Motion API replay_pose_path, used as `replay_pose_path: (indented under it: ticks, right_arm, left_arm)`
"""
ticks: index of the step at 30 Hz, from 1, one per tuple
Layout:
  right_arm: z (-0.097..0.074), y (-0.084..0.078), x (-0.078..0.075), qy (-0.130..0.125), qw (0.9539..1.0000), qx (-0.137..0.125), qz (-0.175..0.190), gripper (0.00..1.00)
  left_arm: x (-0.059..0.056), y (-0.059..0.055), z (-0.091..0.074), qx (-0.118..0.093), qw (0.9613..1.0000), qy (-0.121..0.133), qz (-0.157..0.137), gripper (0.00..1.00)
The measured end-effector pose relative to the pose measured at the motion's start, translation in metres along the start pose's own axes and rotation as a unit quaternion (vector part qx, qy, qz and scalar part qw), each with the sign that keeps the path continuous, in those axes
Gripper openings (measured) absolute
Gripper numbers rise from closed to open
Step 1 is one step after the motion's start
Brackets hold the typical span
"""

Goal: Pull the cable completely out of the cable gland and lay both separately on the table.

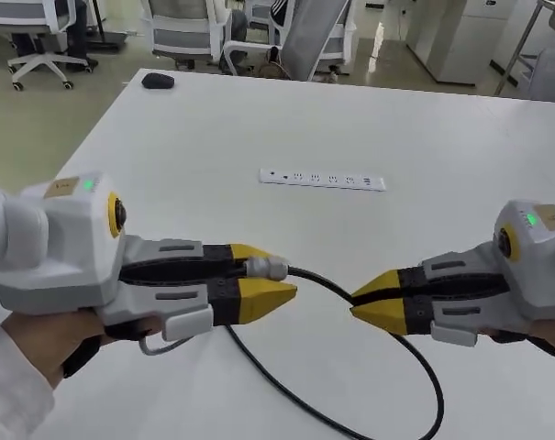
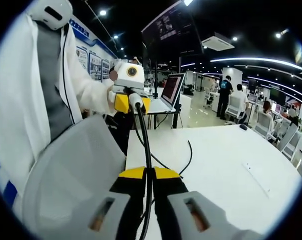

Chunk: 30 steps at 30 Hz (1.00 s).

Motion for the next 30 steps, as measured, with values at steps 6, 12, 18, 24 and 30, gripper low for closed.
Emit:
replay_pose_path:
  ticks: [6,12,18,24,30]
  right_arm:
    - [-0.003,-0.007,0.001,-0.005,0.9999,0.001,0.012,0.03]
    - [-0.003,-0.008,0.001,-0.008,0.9998,0.008,0.016,0.03]
    - [-0.007,-0.002,0.003,-0.011,0.9997,0.017,0.014,0.04]
    - [-0.004,0.016,0.009,-0.007,0.9997,0.019,-0.011,0.12]
    - [0.003,0.038,0.019,0.008,0.9993,-0.002,-0.036,0.15]
  left_arm:
    - [0.001,0.0,-0.001,0.001,1.0,0.003,0.0,0.17]
    - [0.0,-0.001,0.002,0.007,0.9999,0.003,0.007,0.17]
    - [0.001,-0.001,0.002,0.012,0.9998,0.008,0.01,0.17]
    - [-0.004,-0.007,0.009,0.024,0.9996,0.005,0.013,0.17]
    - [-0.01,-0.009,0.017,0.024,0.9997,-0.002,0.01,0.17]
Point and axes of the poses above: the centre of the closed fingertips' face, and the gripper's own axes: z roughly forward along the fingers, x roughly to its left, y roughly out of its top, the point moved 6 cm from there along -z, roughly backward along the fingers, and after that the axes turned 2 degrees about -x, right-handed, at the moved point
